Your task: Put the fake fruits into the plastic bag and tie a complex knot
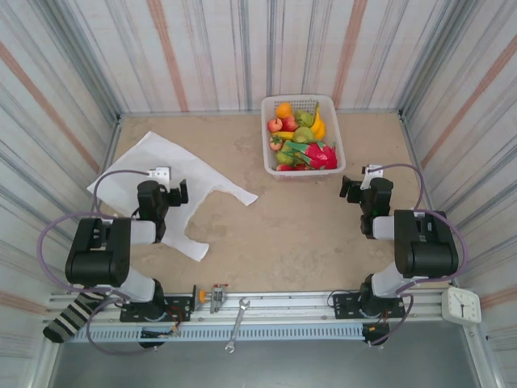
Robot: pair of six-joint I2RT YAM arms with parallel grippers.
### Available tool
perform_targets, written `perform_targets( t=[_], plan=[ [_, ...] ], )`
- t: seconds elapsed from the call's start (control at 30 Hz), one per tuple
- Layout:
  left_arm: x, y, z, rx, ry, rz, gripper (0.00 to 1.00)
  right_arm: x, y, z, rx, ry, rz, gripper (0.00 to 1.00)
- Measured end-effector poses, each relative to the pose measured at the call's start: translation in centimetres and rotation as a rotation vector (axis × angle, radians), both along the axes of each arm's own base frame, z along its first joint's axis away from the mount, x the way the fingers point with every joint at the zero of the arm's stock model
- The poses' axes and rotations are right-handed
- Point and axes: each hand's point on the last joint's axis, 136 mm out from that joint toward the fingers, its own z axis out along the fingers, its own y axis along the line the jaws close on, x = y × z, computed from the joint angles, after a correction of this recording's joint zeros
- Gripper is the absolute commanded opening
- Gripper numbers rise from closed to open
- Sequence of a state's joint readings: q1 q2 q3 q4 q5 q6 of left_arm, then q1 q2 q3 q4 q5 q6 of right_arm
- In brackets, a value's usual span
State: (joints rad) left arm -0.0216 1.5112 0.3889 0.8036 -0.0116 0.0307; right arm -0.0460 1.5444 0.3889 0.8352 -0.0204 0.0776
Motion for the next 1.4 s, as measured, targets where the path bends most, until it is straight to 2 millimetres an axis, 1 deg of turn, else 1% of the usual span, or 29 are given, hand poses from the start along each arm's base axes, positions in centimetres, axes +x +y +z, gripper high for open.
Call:
perform_targets(
  t=[1.2, 1.3, 1.37, 1.4],
  plan=[
    [0.0, 0.0, 0.0, 0.0, 0.0, 0.001, 0.99, -0.1, 0.0, -0.1, 0.0, 0.006, -0.001, 0.99],
    [-0.1, 0.2, 0.1, 0.004, 0.002, 0.01, 0.99, -0.3, 0.0, 0.5, -0.002, 0.006, -0.004, 0.99],
    [-0.4, 0.3, 0.7, 0.007, 0.004, 0.016, 0.99, -0.7, -0.2, 1.6, -0.005, -0.002, -0.015, 0.99],
    [-0.6, 0.4, 1.3, 0.009, 0.001, 0.021, 0.97, -0.9, -0.3, 2.5, -0.005, -0.009, -0.022, 0.99]
  ],
)
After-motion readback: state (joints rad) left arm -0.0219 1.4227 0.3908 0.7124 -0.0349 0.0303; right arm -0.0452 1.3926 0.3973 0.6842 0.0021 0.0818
